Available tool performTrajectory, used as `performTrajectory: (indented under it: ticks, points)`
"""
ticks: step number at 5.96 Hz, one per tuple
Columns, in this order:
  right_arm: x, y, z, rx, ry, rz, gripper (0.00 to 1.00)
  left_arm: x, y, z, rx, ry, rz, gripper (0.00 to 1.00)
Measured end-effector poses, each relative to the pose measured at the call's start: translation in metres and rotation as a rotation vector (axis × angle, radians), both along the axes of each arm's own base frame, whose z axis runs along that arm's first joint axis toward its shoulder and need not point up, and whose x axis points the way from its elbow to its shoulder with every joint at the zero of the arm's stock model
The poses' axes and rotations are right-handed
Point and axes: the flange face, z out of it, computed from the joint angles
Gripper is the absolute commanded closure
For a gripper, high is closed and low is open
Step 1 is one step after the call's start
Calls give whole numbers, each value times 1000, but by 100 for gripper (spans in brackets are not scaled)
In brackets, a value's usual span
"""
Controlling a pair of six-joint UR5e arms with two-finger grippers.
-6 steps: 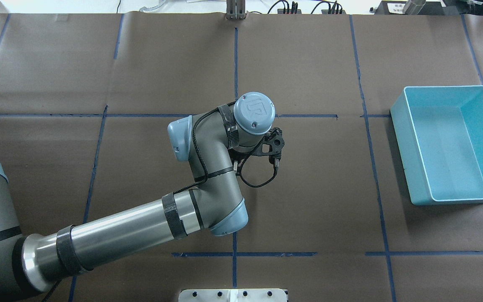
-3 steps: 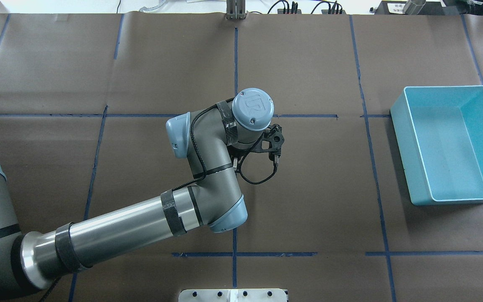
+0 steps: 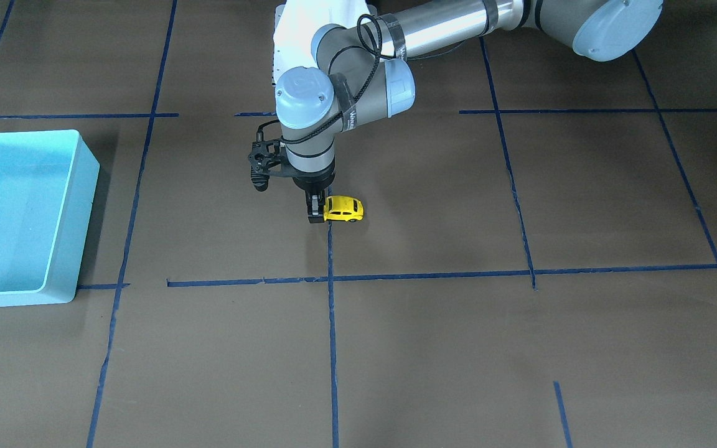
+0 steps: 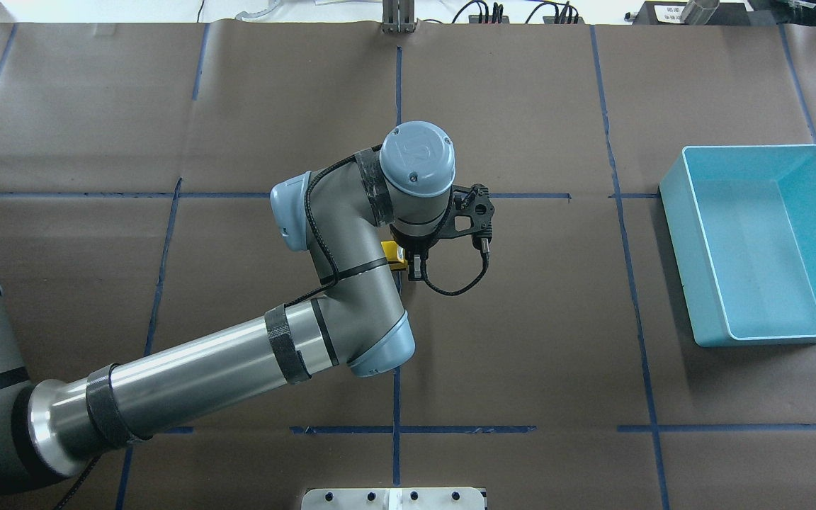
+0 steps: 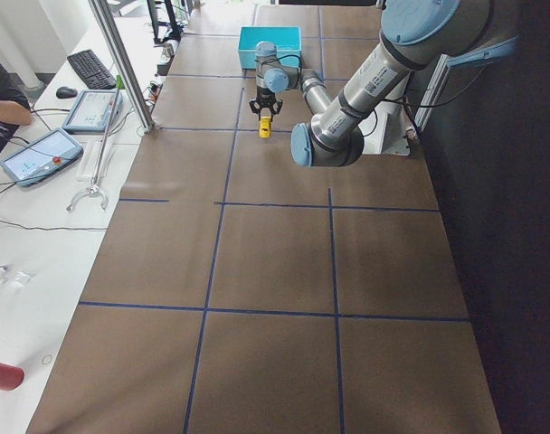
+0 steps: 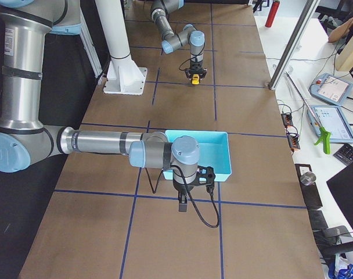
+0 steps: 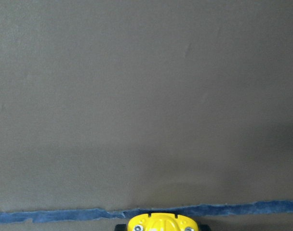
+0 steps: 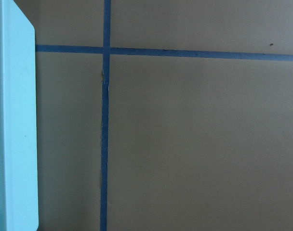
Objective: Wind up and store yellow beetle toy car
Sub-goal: 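Drag the car backward, away from the blue bin, with the left gripper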
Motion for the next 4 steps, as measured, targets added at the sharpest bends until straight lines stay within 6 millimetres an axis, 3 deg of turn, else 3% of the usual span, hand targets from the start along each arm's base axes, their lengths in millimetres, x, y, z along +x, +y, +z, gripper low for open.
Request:
performTrajectory:
  ticks: [2, 4]
  points:
    - [0, 0, 0, -1, 0, 0, 0, 3, -2, -5, 22, 103, -22, 97]
    - [0, 0, 0, 0, 0, 0, 0, 5, -3, 5, 30, 126, -24, 97]
